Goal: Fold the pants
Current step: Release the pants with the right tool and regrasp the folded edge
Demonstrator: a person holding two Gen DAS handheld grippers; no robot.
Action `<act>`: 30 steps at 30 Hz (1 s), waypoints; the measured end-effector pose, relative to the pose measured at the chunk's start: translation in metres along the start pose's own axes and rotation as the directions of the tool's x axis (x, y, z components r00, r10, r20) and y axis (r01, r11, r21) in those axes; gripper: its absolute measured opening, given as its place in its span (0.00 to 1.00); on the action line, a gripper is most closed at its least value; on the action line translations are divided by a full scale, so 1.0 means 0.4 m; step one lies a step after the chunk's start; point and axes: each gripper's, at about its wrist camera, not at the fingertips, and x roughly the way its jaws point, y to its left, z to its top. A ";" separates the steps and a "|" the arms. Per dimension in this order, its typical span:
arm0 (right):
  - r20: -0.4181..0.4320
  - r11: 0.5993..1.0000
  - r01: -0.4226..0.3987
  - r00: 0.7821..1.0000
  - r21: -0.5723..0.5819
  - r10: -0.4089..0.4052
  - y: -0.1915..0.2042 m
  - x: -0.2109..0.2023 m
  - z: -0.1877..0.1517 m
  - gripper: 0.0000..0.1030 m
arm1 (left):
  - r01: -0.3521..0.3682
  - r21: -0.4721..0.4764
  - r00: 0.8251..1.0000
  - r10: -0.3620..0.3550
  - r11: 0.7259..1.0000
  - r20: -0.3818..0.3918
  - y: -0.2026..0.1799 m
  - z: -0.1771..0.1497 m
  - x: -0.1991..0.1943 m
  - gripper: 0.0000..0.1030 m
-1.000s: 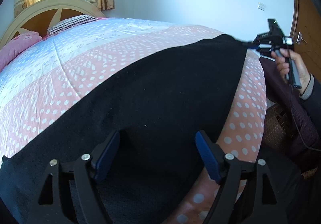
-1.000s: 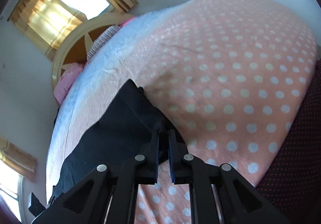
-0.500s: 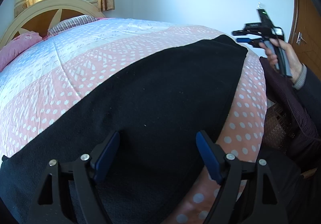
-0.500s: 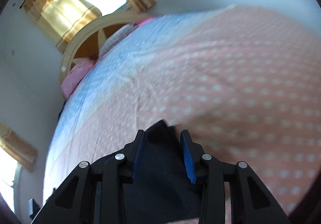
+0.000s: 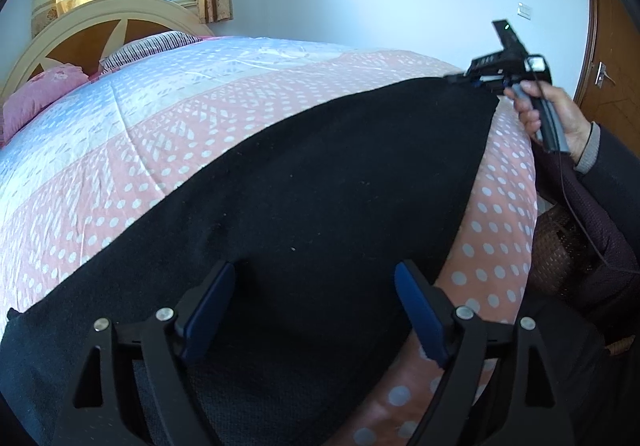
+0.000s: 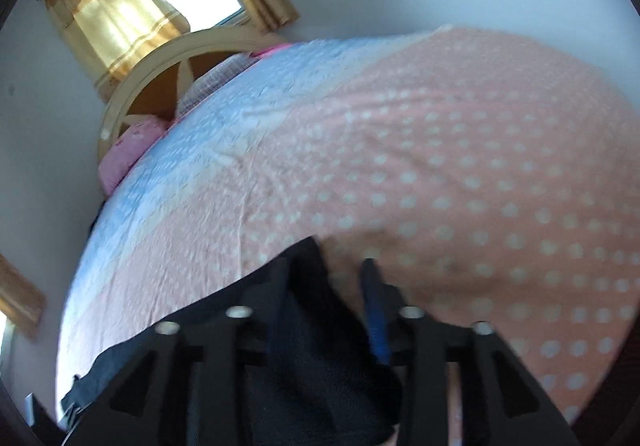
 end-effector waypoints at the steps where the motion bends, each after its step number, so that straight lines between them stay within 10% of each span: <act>1: 0.047 0.999 0.035 0.998 -0.005 -0.035 0.003 -0.032 0.003 0.48 | -0.004 -0.001 1.000 0.004 1.000 0.002 0.000 0.000 -0.002 0.83; 5: 0.096 0.995 -0.049 0.994 -0.086 0.057 0.061 -0.138 -0.015 0.48 | -0.040 -0.029 0.998 0.041 0.999 0.048 0.005 -0.007 -0.041 0.83; 10: -0.100 0.933 -0.263 0.964 -0.246 0.245 0.161 -0.121 -0.109 0.48 | -0.112 -0.073 0.985 0.120 0.991 0.121 0.044 -0.055 -0.147 0.83; 14: -0.187 0.973 -0.097 0.981 -0.208 0.058 0.119 -0.031 -0.153 0.48 | -0.227 -0.075 0.969 0.233 0.971 0.085 0.101 -0.101 -0.192 0.84; 20: -0.148 0.954 -0.141 0.983 -0.265 0.104 0.238 -0.090 -0.130 0.48 | -0.342 -0.172 0.938 0.346 0.924 -0.008 0.208 -0.177 -0.234 0.84; 26: -0.298 0.863 -0.403 0.901 -0.306 0.315 0.538 -0.053 -0.168 0.48 | -0.320 -0.249 0.946 0.320 0.914 -0.039 0.254 -0.238 -0.244 0.91; 30: -0.448 0.765 -0.564 0.796 -0.309 0.406 0.773 0.010 -0.255 0.48 | -0.323 -0.227 0.946 0.322 0.919 -0.043 0.250 -0.240 -0.243 0.93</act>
